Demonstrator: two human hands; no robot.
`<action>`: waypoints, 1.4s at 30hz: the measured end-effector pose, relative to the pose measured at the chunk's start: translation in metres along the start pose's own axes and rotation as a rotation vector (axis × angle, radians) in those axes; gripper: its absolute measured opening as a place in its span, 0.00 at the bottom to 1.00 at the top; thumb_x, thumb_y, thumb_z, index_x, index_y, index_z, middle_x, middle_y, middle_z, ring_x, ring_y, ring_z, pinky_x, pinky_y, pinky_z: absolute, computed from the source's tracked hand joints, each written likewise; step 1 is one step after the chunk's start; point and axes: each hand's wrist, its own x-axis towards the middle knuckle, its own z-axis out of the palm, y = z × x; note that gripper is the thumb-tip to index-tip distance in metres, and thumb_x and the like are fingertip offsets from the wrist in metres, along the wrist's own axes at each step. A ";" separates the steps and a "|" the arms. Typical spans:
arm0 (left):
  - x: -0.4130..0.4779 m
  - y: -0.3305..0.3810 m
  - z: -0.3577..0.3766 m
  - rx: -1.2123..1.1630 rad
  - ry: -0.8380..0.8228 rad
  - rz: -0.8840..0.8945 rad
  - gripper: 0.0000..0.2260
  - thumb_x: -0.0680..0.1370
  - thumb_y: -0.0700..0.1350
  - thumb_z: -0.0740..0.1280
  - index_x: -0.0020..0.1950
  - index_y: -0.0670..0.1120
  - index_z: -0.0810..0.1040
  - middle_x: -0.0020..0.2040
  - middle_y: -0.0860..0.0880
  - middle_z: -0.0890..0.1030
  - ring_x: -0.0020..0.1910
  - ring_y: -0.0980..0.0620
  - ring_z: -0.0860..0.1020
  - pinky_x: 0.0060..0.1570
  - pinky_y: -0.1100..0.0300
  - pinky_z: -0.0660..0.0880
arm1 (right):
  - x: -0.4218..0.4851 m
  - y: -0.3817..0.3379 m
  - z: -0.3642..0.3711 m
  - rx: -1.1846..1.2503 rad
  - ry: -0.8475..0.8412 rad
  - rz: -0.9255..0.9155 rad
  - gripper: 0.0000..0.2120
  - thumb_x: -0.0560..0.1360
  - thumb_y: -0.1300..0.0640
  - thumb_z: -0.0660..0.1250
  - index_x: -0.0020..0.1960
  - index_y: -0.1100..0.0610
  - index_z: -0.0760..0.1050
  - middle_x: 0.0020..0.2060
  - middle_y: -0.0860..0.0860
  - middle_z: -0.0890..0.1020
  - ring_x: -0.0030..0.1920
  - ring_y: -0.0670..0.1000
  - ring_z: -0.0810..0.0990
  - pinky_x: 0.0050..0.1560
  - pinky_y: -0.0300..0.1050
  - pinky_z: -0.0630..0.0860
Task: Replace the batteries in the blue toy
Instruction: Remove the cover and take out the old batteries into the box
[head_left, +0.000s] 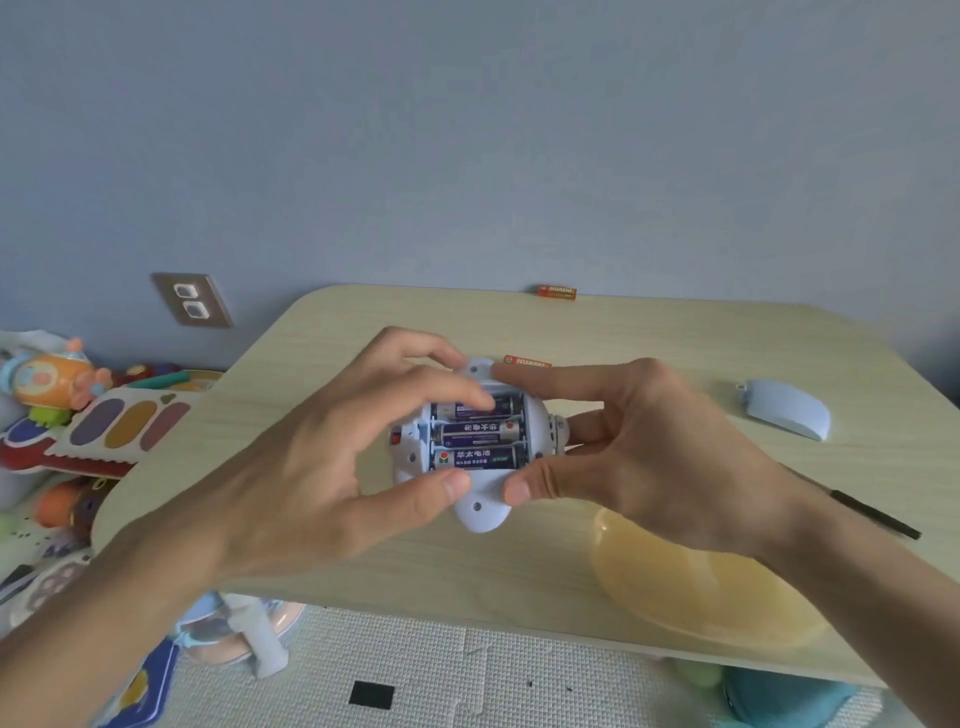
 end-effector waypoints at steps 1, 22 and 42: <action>0.003 0.001 0.002 0.034 -0.024 0.008 0.15 0.79 0.60 0.66 0.66 0.64 0.76 0.72 0.58 0.68 0.71 0.53 0.74 0.62 0.63 0.75 | 0.000 -0.001 0.001 -0.027 -0.008 0.006 0.36 0.66 0.57 0.84 0.71 0.42 0.77 0.48 0.37 0.89 0.48 0.41 0.89 0.57 0.37 0.81; 0.021 -0.019 0.023 0.190 -0.040 0.160 0.08 0.82 0.56 0.66 0.52 0.52 0.74 0.60 0.54 0.70 0.36 0.60 0.74 0.33 0.59 0.72 | 0.006 0.006 0.018 -0.207 -0.074 -0.005 0.18 0.75 0.57 0.78 0.60 0.39 0.83 0.50 0.39 0.89 0.54 0.42 0.87 0.60 0.47 0.83; 0.017 0.010 0.005 -0.027 0.535 0.049 0.07 0.77 0.48 0.74 0.53 0.49 0.86 0.50 0.55 0.88 0.46 0.58 0.87 0.54 0.61 0.82 | 0.008 0.014 -0.007 -0.094 0.280 0.036 0.21 0.76 0.53 0.75 0.69 0.48 0.80 0.57 0.42 0.87 0.43 0.35 0.87 0.41 0.26 0.79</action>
